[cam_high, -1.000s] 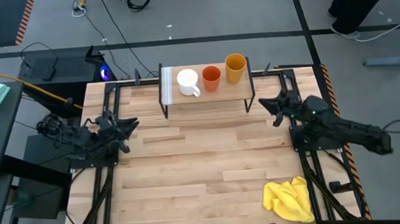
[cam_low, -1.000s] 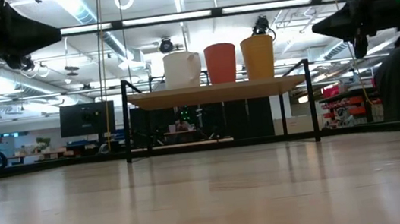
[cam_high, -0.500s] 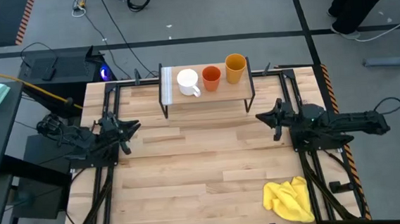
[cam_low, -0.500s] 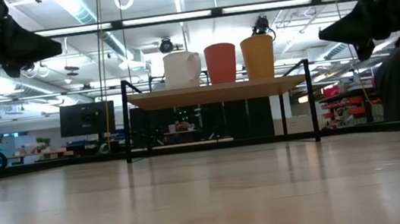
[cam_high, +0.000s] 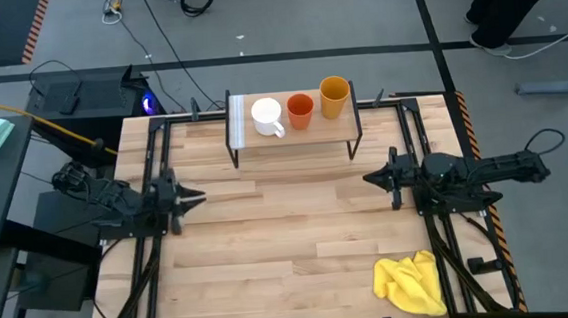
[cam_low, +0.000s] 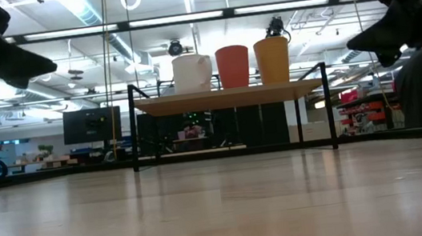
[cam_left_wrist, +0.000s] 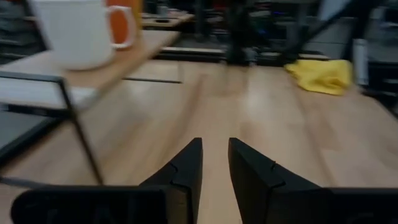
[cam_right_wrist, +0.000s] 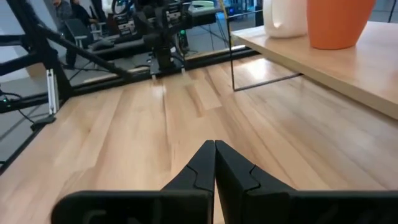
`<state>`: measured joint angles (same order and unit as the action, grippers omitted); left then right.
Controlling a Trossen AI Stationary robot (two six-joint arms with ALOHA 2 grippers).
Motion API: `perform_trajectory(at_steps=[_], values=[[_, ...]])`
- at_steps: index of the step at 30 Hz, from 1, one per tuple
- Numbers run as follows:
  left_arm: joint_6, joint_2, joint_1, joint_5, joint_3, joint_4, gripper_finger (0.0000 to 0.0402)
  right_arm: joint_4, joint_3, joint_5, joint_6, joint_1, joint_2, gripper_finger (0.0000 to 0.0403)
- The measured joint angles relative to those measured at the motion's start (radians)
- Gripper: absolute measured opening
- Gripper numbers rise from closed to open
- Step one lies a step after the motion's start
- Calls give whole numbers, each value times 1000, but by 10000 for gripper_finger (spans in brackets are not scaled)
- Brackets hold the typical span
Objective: Stack small to large cups/mugs on shelf
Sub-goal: Return to Home Position
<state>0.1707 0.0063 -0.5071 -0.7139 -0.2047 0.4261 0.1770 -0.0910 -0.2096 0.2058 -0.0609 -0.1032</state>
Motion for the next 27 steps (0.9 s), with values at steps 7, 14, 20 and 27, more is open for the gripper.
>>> perform_trajectory(at_steps=[7,14,20,27], values=[[-15,0,0,100,0,-32,80,1,0,0,15,-2,0,15],[-23,0,0,88,44,-223,83,-20,0,0,79,-2,0,15],[-137,0,0,231,164,-479,86,-38,0,1,73,-3,0,15],[-130,0,0,248,164,-477,78,-37,0,4,86,-3,0,15]])
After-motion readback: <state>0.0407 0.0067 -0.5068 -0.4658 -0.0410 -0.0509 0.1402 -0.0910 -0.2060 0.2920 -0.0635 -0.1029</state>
